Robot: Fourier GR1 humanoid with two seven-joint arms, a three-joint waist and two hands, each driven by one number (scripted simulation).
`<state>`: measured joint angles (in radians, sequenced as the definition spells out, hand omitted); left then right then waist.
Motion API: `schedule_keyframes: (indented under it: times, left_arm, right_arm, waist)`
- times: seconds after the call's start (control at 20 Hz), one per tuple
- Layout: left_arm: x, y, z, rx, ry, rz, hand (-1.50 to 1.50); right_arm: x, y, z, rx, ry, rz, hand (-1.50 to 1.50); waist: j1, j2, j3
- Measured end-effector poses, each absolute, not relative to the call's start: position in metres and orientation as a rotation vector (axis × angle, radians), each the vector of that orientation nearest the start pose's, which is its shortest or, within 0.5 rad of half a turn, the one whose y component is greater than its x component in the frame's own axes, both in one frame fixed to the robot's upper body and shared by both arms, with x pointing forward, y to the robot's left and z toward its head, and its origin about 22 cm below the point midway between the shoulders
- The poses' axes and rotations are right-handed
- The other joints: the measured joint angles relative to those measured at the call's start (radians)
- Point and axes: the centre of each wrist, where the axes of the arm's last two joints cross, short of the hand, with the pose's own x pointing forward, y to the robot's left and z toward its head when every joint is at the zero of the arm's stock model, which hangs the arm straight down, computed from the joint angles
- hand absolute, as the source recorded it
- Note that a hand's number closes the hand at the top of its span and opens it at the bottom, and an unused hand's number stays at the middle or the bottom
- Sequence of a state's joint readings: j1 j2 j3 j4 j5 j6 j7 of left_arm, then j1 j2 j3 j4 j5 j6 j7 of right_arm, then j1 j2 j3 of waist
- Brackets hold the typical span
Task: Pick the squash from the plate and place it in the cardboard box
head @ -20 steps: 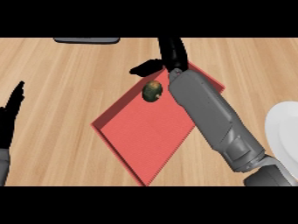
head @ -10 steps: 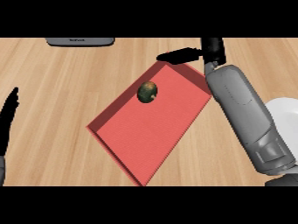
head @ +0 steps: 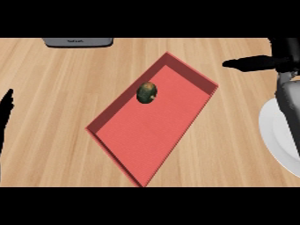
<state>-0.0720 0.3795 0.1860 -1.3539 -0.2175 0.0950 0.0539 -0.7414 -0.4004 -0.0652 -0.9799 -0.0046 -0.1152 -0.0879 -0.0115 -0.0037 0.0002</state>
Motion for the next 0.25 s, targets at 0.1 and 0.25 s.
schedule_keyframes:
  times: [0.1,0.25]
  left_arm:
    - [0.255,0.363,0.016,0.661,-1.358,-0.200,0.00]
    - [0.251,0.363,0.017,0.660,-1.360,-0.202,0.00]
  right_arm:
    - [0.396,-0.312,0.131,-0.375,-1.815,0.224,-1.50]
    - [0.378,-0.349,0.132,-0.378,-1.799,0.259,-1.50]
  waist:
    - [0.001,0.000,0.000]
    - [0.004,0.001,0.000]
